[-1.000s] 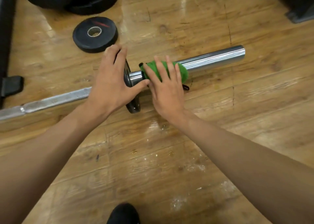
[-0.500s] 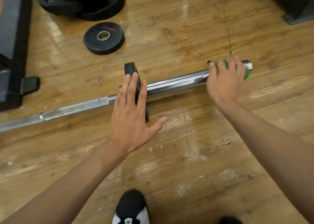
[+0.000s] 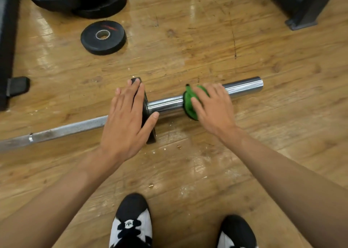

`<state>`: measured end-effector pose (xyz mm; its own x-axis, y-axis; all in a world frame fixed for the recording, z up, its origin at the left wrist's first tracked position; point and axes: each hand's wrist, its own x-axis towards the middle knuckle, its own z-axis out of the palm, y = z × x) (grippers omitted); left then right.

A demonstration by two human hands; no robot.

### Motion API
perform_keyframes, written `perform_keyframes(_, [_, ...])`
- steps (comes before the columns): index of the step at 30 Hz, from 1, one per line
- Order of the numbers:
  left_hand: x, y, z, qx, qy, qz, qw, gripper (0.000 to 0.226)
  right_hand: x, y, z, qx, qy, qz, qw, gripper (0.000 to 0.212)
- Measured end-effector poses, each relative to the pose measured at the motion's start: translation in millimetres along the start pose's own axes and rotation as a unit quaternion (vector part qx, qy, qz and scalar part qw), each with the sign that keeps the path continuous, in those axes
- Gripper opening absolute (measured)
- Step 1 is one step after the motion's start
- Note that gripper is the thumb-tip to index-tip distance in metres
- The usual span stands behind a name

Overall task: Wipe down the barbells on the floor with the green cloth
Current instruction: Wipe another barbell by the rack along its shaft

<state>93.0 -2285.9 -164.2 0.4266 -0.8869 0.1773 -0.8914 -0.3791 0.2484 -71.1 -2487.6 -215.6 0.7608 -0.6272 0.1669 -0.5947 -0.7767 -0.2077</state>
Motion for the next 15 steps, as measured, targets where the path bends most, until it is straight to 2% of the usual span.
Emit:
perform_keyframes(5, [-16, 10, -2, -0.016, -0.014, 0.014, 1.0, 0.078, -36, 76, -21, -0.017, 0.028, 0.097, 0.995, 0.056])
perform_keyframes(9, [-25, 21, -2, -0.029, -0.014, 0.007, 0.999, 0.079, -52, 40, -20, 0.01, 0.042, 0.186, 0.982, 0.061])
perform_keyframes(11, [-27, 26, -1, -0.034, -0.012, -0.003, 0.999, 0.079, -59, -3, -16, 0.009, 0.013, 0.155, 0.988, 0.065])
perform_keyframes(15, [-36, 37, 1, -0.028, -0.015, 0.004, 0.999, 0.078, -75, -81, 3, 0.081, -0.009, 0.019, 0.996, 0.061])
